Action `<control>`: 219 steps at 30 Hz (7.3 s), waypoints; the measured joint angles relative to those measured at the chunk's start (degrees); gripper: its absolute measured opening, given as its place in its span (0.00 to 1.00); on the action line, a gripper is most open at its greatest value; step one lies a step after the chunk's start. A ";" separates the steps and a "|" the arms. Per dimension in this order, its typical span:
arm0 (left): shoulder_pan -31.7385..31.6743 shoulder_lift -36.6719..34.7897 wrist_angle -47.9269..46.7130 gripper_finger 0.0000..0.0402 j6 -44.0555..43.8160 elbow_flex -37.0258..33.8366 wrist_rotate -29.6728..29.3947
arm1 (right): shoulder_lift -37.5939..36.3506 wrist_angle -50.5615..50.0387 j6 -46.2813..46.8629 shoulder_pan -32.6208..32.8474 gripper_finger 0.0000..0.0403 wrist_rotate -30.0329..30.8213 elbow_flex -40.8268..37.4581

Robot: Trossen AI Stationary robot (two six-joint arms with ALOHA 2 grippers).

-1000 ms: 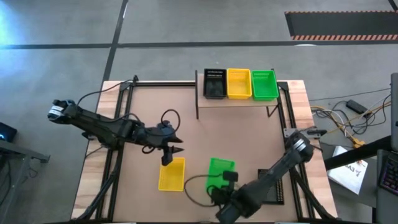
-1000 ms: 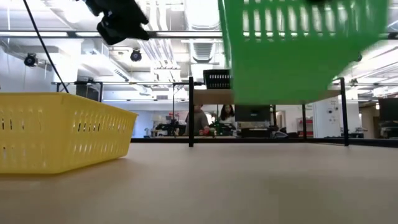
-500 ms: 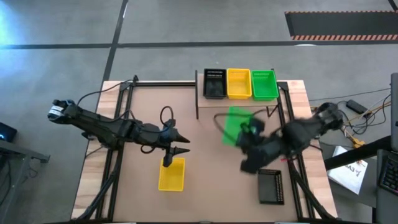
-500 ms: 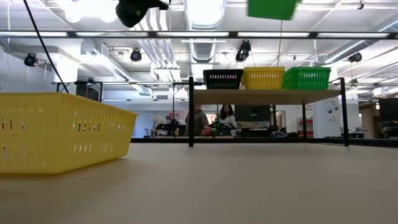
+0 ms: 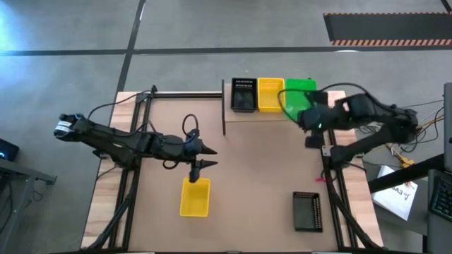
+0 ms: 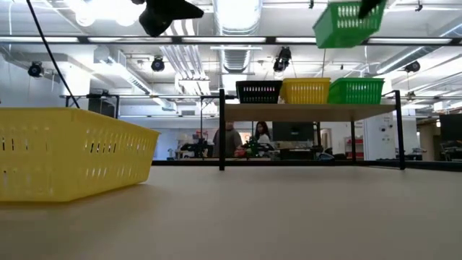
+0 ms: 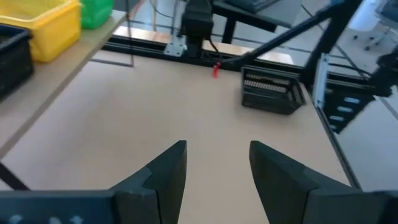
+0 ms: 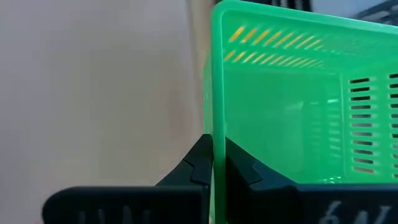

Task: Stack baskets on shelf by color
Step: Stack the green bin on top of the green bin on the shelf, then stack the yellow bin on top of the yellow bin on the shelf

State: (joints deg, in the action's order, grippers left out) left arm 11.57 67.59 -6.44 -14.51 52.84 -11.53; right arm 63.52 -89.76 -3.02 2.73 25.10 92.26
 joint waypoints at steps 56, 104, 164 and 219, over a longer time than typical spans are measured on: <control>-2.57 3.63 8.54 0.40 0.01 0.52 -2.45 | -2.57 15.77 -33.25 -42.95 0.45 -20.98 -10.39; 30.80 19.37 -3.14 0.40 -25.46 -6.19 -1.73 | 18.59 26.19 64.99 41.35 0.42 16.09 -13.78; -21.92 46.38 -16.30 0.00 19.91 66.38 24.72 | 17.49 15.43 94.88 55.83 0.33 15.41 -13.87; -29.15 55.41 -2.01 0.00 37.63 59.17 15.54 | 17.49 19.85 106.11 48.47 0.17 15.21 -13.83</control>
State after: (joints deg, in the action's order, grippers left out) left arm -17.58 123.00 -8.45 23.11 112.01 4.01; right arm 81.01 -69.91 103.09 51.20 40.32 78.43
